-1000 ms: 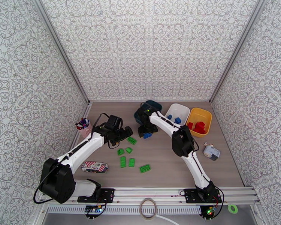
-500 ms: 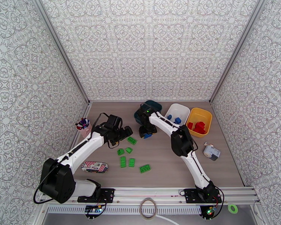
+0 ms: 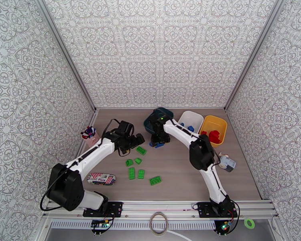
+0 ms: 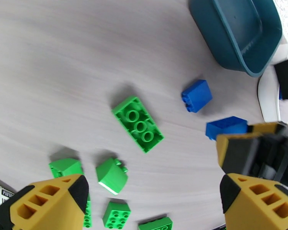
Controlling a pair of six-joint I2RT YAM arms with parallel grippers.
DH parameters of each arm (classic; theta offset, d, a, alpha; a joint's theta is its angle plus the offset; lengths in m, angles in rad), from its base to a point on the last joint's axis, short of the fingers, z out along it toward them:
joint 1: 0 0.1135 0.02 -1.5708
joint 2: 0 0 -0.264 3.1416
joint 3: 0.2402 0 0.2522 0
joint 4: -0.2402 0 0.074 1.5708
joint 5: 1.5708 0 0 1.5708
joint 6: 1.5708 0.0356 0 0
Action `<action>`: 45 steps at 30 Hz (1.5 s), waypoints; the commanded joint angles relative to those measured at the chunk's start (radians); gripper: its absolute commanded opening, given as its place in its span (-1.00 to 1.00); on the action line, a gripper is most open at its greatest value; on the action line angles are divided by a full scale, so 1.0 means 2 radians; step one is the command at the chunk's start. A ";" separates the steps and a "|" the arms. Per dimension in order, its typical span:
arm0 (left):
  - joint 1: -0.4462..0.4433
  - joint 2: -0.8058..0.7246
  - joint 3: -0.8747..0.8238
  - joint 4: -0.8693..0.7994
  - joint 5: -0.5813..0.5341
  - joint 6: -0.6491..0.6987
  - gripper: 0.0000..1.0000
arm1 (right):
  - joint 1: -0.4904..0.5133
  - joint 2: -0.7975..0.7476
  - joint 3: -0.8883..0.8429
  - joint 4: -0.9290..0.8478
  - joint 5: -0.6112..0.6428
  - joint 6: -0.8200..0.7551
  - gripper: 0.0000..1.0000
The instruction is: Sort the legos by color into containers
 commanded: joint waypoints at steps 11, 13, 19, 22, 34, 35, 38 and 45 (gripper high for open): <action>-0.054 0.140 0.182 -0.003 0.062 0.047 0.91 | -0.118 -0.137 -0.102 0.051 -0.052 0.034 0.16; -0.061 0.170 0.222 -0.007 0.085 0.055 0.91 | -0.147 -0.144 -0.102 0.051 -0.063 0.037 0.15; -0.086 0.264 0.369 -0.051 0.115 0.087 0.90 | -0.231 -0.147 -0.088 0.050 -0.088 0.046 0.14; -0.094 0.308 0.443 -0.074 0.119 0.095 0.90 | -0.265 -0.130 -0.058 0.041 -0.095 0.052 0.15; -0.081 0.341 0.527 -0.109 0.094 0.103 0.89 | -0.307 0.022 0.195 -0.061 -0.080 0.072 0.37; -0.080 0.333 0.518 -0.108 0.089 0.104 0.89 | -0.308 0.030 0.206 -0.067 -0.078 0.074 0.42; -0.071 0.302 0.466 -0.101 0.069 0.108 0.88 | -0.310 0.042 0.220 -0.070 -0.083 0.075 0.57; -0.064 0.238 0.366 -0.096 0.019 0.128 0.86 | -0.310 0.007 0.166 -0.046 -0.098 0.065 0.60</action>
